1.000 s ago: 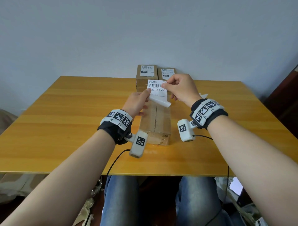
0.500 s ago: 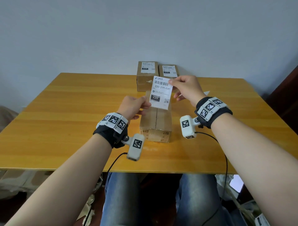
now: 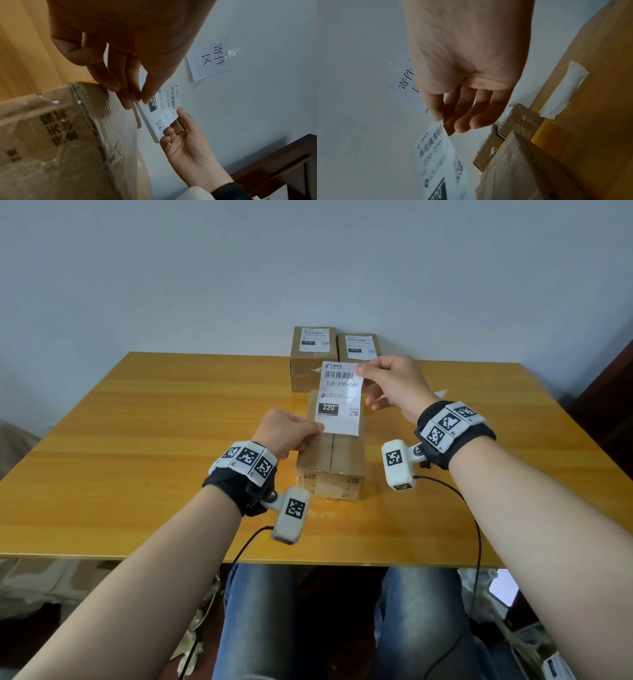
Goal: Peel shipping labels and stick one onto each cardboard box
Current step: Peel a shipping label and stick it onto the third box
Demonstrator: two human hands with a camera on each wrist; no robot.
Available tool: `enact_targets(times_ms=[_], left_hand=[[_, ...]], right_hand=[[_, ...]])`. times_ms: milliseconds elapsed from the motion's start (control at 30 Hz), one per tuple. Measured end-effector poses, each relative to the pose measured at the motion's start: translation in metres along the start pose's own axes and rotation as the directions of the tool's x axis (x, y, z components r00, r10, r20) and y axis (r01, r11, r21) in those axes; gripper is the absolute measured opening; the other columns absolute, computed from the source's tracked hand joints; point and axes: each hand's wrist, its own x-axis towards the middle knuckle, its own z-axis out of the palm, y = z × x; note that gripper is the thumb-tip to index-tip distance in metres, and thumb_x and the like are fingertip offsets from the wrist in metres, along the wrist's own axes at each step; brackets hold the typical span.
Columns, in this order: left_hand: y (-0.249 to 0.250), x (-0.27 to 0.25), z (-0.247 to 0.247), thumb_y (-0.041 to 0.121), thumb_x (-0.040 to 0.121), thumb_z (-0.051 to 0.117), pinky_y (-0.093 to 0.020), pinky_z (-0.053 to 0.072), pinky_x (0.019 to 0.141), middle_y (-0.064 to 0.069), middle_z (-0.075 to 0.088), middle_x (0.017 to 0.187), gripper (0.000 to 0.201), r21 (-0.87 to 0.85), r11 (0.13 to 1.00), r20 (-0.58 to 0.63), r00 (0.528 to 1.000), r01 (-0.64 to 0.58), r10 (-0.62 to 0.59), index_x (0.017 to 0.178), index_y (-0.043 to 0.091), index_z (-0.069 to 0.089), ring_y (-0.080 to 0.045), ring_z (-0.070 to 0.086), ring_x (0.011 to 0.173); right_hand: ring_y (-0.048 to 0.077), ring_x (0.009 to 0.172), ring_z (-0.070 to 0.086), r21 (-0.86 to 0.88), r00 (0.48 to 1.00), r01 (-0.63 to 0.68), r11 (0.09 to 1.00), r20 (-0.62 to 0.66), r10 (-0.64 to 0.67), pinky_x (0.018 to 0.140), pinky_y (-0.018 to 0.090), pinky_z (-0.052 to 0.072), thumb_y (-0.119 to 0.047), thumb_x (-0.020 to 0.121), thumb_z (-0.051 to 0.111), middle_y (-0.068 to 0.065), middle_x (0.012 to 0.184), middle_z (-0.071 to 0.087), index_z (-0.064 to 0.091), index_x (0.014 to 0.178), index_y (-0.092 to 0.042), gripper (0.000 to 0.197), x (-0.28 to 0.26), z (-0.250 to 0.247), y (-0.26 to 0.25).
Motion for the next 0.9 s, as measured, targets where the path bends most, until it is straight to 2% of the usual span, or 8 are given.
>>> enact_targets(times_ms=[133,267,333,400,533,667,767,900], left_hand=[[0.002,0.0,0.0,0.033,0.089,0.077,-0.02,0.035,0.046,0.003,0.081,0.085,0.02,-0.04,0.999,-0.01,1.0,0.002,-0.002,0.088,0.012,0.078,-0.01,0.057,0.064],[0.001,-0.002,-0.003,0.022,0.09,0.078,-0.02,0.033,0.044,0.001,0.079,0.078,0.016,-0.069,0.998,-0.03,1.0,-0.007,0.005,0.078,0.016,0.07,-0.009,0.057,0.057],[-0.001,-0.004,-0.004,0.018,0.094,0.074,-0.021,0.03,0.042,-0.001,0.078,0.079,0.016,-0.086,0.996,-0.053,0.999,0.001,-0.006,0.083,0.015,0.062,-0.009,0.058,0.054],[-0.001,-0.007,-0.005,0.016,0.095,0.072,-0.019,0.029,0.037,-0.001,0.077,0.079,0.018,-0.092,0.996,-0.056,0.998,0.008,-0.013,0.096,0.013,0.054,-0.009,0.057,0.051],[0.004,-0.021,-0.004,0.007,0.097,0.068,-0.011,0.03,0.03,-0.009,0.074,0.082,0.026,-0.112,0.994,-0.005,1.0,-0.002,0.001,0.103,0.01,0.043,0.0,0.056,0.036],[0.007,-0.024,-0.003,0.009,0.096,0.069,-0.01,0.029,0.03,-0.008,0.072,0.082,0.022,-0.009,1.0,0.064,0.998,0.01,-0.01,0.091,0.011,0.048,0.002,0.055,0.036],[0.007,-0.02,-0.002,0.016,0.094,0.073,-0.009,0.029,0.031,0.002,0.074,0.077,0.025,0.13,0.992,0.087,0.996,0.007,-0.019,0.073,0.014,0.06,-0.004,0.051,0.051],[0.009,-0.017,-0.002,0.019,0.094,0.073,-0.009,0.03,0.031,0.004,0.074,0.076,0.028,0.178,0.984,0.109,0.993,0.022,-0.042,0.069,0.018,0.06,-0.005,0.05,0.055]], right_hand=[[0.015,0.052,0.064,0.01,1.0,0.006,1.0,0.009,-0.006,0.051,0.03,0.054,-0.027,0.098,0.072,0.003,0.082,0.077,0.076,0.101,-0.009,0.019,0.001,0.002,-0.002],[0.015,0.053,0.064,-0.003,1.0,-0.001,1.0,0.015,0.001,0.052,0.031,0.055,-0.028,0.098,0.072,0.002,0.085,0.079,0.076,0.103,-0.01,0.02,0.004,0.0,-0.001],[0.015,0.053,0.064,-0.02,1.0,-0.014,1.0,0.021,0.014,0.053,0.031,0.056,-0.028,0.098,0.072,0.001,0.083,0.079,0.077,0.104,-0.011,0.019,0.005,-0.001,0.002],[0.016,0.054,0.064,-0.055,0.999,-0.026,0.998,0.035,0.028,0.052,0.031,0.055,-0.029,0.098,0.071,0.002,0.085,0.079,0.077,0.103,-0.014,0.017,0.006,-0.002,0.005],[0.014,0.054,0.062,-0.256,0.998,-0.006,0.967,0.053,0.021,0.047,0.027,0.05,-0.031,0.097,0.071,-0.001,0.088,0.08,0.079,0.102,-0.017,0.016,0.009,-0.003,0.014],[0.015,0.054,0.054,-0.435,0.996,0.003,0.901,0.086,0.038,0.045,0.025,0.043,-0.034,0.093,0.075,0.0,0.081,0.076,0.08,0.09,-0.017,0.018,0.013,-0.001,0.025],[0.016,0.054,0.049,-0.43,0.995,-0.023,0.903,0.08,0.064,0.044,0.024,0.04,-0.035,0.091,0.079,0.001,0.075,0.07,0.081,0.088,-0.018,0.018,0.014,0.002,0.033],[0.017,0.057,0.05,-0.396,0.996,-0.04,0.917,0.057,0.068,0.046,0.026,0.04,-0.034,0.09,0.081,0.005,0.08,0.072,0.082,0.092,-0.017,0.016,0.016,0.006,0.039]])
